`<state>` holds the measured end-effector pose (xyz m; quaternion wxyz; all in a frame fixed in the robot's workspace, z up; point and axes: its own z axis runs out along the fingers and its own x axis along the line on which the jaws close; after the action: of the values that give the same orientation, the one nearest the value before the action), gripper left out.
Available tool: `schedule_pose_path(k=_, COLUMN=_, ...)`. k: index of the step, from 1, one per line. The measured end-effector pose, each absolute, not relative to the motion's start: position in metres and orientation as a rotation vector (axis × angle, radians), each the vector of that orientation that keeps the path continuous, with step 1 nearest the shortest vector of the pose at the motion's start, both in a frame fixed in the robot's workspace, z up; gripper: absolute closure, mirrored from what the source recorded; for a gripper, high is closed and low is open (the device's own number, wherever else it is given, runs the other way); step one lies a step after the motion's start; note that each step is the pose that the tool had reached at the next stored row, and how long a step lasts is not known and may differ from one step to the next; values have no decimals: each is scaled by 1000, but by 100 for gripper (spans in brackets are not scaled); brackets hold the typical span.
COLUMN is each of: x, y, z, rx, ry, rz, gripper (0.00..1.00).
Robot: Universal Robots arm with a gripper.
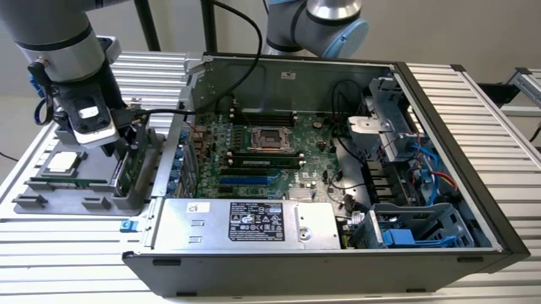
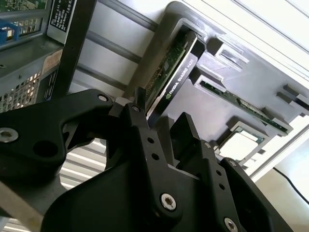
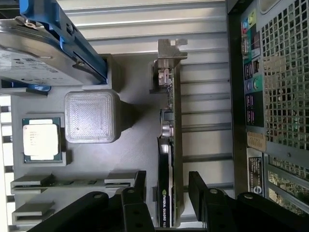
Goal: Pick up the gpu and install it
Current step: 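Pick up the gpu and move the gpu toward the slot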
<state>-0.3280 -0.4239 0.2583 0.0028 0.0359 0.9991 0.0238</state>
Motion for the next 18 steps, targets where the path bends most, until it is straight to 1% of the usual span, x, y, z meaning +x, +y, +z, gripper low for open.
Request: schedule_pose_path(k=18, x=-328, y=-424, z=243, rx=113, ry=3133, rz=75, gripper=0)
